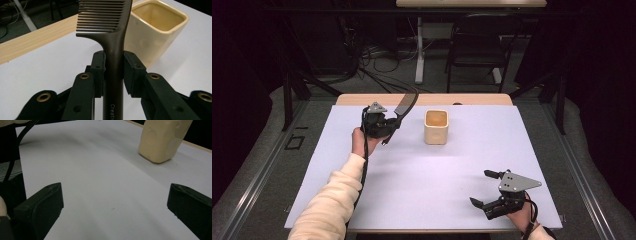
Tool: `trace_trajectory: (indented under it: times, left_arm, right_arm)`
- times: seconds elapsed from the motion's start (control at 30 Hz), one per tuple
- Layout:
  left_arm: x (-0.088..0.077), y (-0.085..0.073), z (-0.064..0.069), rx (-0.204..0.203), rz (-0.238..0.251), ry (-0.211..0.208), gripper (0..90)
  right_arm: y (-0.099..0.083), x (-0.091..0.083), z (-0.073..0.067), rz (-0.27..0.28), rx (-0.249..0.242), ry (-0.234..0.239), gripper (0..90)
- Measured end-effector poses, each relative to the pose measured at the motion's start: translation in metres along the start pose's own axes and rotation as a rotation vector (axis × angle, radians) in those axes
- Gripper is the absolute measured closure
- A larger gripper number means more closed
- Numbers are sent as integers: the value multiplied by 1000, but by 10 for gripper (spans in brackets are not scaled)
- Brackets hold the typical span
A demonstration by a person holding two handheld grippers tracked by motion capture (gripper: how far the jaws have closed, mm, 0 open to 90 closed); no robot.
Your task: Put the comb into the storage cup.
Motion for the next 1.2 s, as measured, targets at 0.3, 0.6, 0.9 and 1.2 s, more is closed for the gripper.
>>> trace_trajectory:
  times: [0.3,0.6,0.9,1.2]
  left_arm:
    - [4,5,2,5,11,-2,716]
    - [8,10,4,10,17,-13,716]
    - [13,14,4,10,27,-20,716]
    - [14,21,4,14,43,-21,716]
  right_arm:
    - [0,0,0,0,-1,0,0]
    - [0,0,0,1,0,1,0]
    - [0,0,0,1,-1,1,0]
    - [0,0,0,0,0,1,0]
Point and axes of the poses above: each handheld gripper's, and its own axes: x roughly forward along the jaws, y roughly out of its top, z roughly to its right, the point moved 8 cm from there along x, roughly forward along the jaws, and after that the axes turned 2 degrees about -x, right-handed, at the moved point
